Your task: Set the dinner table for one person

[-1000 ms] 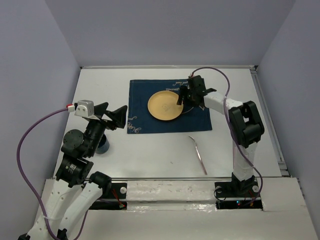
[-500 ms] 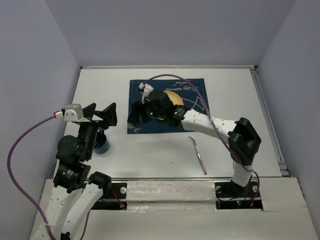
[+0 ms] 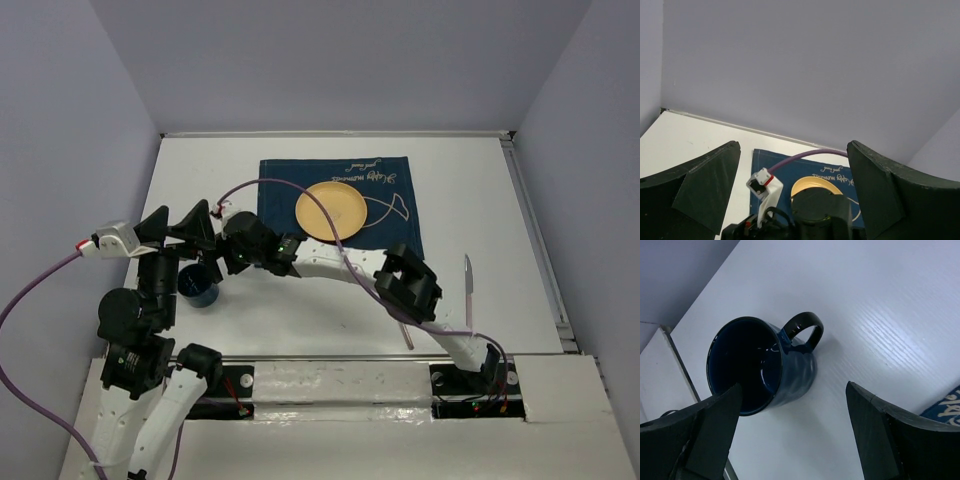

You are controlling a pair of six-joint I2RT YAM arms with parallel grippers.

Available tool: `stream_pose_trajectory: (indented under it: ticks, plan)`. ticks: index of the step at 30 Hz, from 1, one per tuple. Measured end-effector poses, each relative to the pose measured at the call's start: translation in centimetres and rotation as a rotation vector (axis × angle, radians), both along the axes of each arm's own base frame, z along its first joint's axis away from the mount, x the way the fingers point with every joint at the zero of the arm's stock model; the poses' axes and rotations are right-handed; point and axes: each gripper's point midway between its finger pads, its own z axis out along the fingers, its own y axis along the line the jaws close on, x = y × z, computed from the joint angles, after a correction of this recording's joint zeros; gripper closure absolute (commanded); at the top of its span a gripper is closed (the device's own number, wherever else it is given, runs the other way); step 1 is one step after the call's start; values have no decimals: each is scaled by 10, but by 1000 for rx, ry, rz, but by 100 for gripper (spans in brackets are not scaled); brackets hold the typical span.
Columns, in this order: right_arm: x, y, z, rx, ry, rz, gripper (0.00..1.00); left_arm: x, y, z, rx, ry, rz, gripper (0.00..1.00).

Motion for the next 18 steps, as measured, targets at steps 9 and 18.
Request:
stream_pose_trajectory:
  ticks: [9, 18]
  plan:
    - [-12, 23, -29, -71, -44, -21, 53, -1, -3, 3, -7, -14, -19, 1]
    - [-12, 14, -38, -119, -75, -78, 100, -3, -2, 5, -13, -27, -18, 1]
